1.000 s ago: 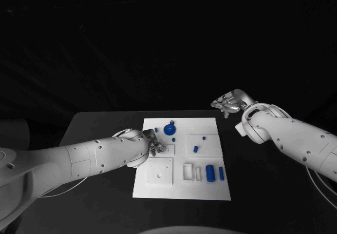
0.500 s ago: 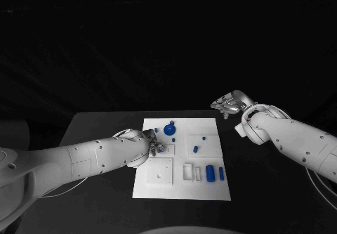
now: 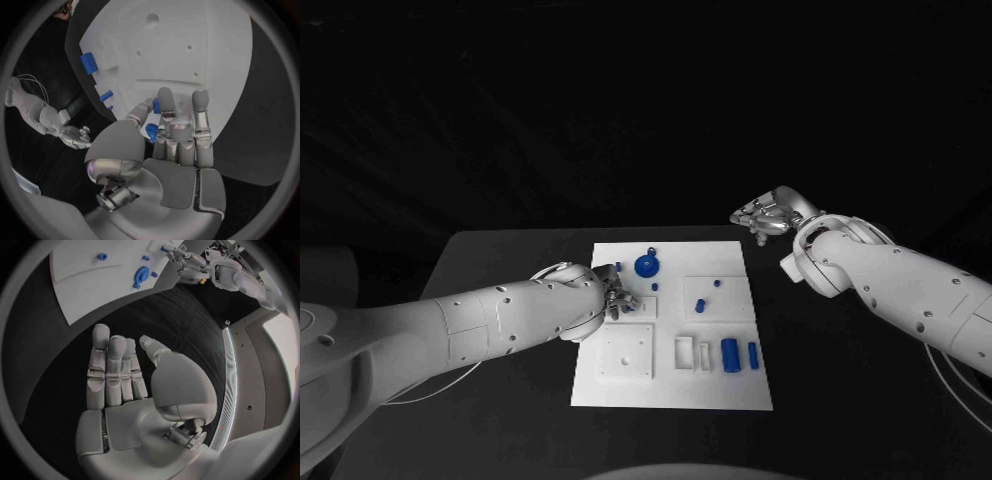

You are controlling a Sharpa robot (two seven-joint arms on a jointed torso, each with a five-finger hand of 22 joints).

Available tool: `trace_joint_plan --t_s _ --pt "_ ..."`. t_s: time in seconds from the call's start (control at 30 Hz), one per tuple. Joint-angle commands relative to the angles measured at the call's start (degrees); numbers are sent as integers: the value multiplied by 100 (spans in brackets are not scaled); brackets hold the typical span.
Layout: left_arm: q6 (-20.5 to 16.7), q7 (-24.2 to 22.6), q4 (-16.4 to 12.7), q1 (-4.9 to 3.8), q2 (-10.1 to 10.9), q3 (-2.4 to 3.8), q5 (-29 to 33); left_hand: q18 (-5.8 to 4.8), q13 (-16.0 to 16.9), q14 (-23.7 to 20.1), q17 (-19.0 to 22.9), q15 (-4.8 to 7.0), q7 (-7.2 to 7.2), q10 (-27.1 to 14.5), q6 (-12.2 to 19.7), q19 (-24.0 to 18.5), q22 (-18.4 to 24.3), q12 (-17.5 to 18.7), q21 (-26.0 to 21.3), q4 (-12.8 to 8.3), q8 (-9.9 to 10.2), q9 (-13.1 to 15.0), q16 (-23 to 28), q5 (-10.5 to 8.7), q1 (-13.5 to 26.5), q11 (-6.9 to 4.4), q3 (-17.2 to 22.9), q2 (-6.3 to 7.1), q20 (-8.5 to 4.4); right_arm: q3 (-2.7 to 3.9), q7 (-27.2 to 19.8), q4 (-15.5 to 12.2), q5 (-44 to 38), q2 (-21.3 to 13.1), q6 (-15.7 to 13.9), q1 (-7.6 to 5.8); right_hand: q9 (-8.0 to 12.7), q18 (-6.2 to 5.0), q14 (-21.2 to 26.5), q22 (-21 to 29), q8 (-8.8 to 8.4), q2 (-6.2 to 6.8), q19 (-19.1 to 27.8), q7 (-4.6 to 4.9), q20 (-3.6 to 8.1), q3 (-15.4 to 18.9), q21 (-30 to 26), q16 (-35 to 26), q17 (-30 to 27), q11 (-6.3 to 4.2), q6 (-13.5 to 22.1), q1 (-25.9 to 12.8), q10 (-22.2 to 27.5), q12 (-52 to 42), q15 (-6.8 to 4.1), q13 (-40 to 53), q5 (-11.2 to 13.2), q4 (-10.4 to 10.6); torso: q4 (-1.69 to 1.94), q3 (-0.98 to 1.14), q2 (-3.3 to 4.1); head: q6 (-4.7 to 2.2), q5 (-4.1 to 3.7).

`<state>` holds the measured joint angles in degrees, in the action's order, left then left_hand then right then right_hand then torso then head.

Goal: Assemble the parts on the task board

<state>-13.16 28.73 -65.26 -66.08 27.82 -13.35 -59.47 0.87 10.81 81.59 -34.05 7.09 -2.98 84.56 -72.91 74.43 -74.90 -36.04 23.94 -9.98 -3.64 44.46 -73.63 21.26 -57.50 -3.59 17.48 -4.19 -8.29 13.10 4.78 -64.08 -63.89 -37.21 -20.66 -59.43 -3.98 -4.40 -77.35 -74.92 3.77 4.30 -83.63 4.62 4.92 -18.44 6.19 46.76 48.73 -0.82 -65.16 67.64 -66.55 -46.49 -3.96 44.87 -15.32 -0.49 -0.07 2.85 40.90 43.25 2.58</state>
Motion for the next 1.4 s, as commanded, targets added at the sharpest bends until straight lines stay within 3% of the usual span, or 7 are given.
trace_joint_plan --t_s 0.03,0.27,0.8,1.1,1.4 --pt "360 160 66 20 13 -28 11 -24 -9 -9 -7 41 576 230 -758 -5 -105 -38 19 -237 -38 436 -26 30 -54 -115 250 -99 7 4 15 12 10 8 92 6 6 -72 24 -61 -16 -4 -108 5 4 -34 -13 25 -3 6 30 -47 40 -31 1 -5 -13 0 -1 4 -1 3 -3" --pt "624 171 119 11 -10 -26 51 -26 -16 -13 6 39 574 229 -754 -11 -105 -35 18 -272 -37 438 -19 51 -64 -113 259 -100 7 4 21 25 10 20 117 15 6 -72 24 -61 -16 -4 -108 5 4 -34 -13 25 -3 6 30 -47 40 -31 1 -5 -13 0 6 -1 -4 7 -7" --pt "684 133 264 -19 -88 -20 61 -26 -24 -11 6 41 572 229 -748 -11 -105 -39 21 -279 -36 439 -20 43 -49 -115 265 -134 4 4 21 52 9 60 150 46 6 -72 28 -66 -17 -25 -110 6 4 -45 -21 26 -3 6 30 -52 44 -34 2 -3 -17 -54 -5 10 4 -8 -2" --pt "726 110 334 -34 -136 -18 60 -25 -28 -15 19 43 571 229 -744 -10 -104 -37 20 -276 -37 443 -13 37 -40 -114 263 -145 4 4 26 65 9 69 176 49 6 -72 28 -66 -17 -25 -110 6 4 -45 -21 26 -3 6 30 -52 44 -34 2 -3 -17 -54 5 0 0 -6 -27" --pt "1054 135 403 -89 -183 -14 60 -29 -48 -25 76 42 563 228 -713 -23 -101 -2 8 -272 -32 447 22 -46 -47 -108 251 -162 3 4 31 79 7 84 212 52 6 -72 28 -66 -17 -25 -110 6 4 -45 -21 26 -3 6 30 -52 44 -34 2 -3 -17 -54 9 0 -3 -11 -25"
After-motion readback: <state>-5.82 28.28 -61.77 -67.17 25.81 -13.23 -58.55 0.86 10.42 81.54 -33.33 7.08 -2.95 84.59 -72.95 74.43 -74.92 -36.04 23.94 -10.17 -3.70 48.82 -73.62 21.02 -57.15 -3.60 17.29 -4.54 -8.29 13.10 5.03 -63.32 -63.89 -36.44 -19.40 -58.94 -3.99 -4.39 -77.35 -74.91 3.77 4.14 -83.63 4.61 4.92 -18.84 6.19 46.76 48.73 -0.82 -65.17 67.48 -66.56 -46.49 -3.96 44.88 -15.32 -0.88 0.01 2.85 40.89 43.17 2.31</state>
